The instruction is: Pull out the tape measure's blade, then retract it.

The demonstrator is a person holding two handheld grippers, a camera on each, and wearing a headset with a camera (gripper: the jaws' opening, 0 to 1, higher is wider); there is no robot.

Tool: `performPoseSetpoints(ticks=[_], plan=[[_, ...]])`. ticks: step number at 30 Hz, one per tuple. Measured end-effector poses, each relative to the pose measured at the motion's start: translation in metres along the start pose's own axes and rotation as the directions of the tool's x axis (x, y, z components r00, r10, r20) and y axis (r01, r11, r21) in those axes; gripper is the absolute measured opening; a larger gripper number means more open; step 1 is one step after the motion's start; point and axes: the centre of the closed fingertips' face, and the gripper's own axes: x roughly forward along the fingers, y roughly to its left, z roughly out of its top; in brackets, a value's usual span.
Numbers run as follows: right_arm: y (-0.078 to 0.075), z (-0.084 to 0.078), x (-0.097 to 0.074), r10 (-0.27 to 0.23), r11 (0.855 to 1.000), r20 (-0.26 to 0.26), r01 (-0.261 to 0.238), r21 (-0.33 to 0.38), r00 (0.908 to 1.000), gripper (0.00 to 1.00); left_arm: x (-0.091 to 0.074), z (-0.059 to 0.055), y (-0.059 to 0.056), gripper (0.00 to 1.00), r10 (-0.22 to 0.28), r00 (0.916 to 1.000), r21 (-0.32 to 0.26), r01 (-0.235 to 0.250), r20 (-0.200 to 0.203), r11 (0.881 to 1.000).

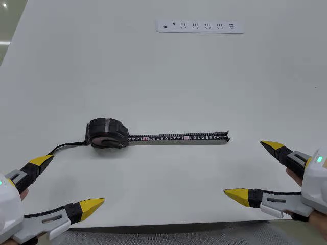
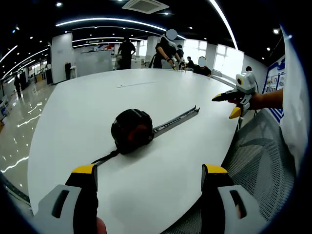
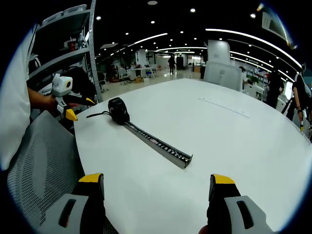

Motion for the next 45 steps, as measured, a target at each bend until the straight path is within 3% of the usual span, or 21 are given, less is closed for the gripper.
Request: performPoseSetpoints(ticks=[8,19,31,45], plan=[[0.000,0.003,0.003,0.005,1.000,0.005,-0.005,0.000,1.0000,0.88,0.009,0.006,0.001,0.84,0.015,0.9999,-0.040,-0.014,0.007,0.999],[0.000,0.005,0.008,0.018,1.000,0.002,-0.018,-0.008,0.9998,0.88,0.032,0.017,0.005,0.83,0.040,0.9992,-0.054,-0.040,-0.001,0.998],[-0.002,0.004,0.009,0.018,1.000,0.010,-0.018,0.009,0.9998,0.88,0.058,0.027,0.001,0.81,0.006,1.0000,-0.047,-0.006,-0.001,0.999],[-0.005,0.002,0.008,0.011,1.000,0.007,-0.011,0.021,0.9999,0.88,0.070,0.029,0.002,0.81,0.001,1.0000,-0.065,-0.001,-0.005,0.998]])
